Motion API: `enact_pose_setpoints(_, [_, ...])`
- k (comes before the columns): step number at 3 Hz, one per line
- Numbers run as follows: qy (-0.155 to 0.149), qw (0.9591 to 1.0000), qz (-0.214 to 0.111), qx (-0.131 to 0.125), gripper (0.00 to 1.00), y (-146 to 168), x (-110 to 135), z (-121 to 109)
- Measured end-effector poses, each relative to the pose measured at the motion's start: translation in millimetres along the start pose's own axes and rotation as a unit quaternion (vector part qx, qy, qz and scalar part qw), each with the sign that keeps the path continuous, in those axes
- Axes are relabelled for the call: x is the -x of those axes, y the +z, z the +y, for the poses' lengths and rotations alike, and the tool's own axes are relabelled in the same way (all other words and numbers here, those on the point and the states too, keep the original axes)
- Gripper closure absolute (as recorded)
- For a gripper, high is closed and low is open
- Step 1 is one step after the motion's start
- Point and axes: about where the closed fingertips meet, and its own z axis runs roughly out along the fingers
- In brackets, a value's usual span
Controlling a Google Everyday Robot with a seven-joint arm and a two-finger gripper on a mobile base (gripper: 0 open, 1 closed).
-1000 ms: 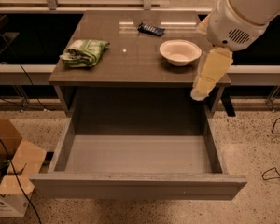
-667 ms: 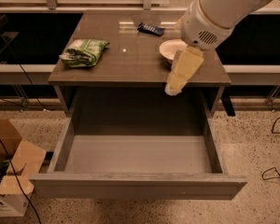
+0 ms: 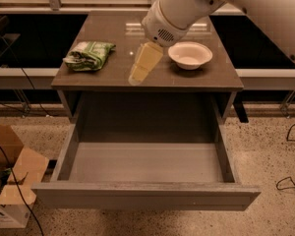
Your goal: Place green jalapeno chip bag into top drawer
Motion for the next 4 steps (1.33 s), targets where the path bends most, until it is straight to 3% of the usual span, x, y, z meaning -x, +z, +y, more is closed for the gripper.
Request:
enact_pose_setpoints(2, [-0.007,0.9976,-0.058,0.038,0.0,81,64,-24])
enact_pose_setpoints(4, [0.016,0.9949,-0.076,0.066,0.0,148,89,-48])
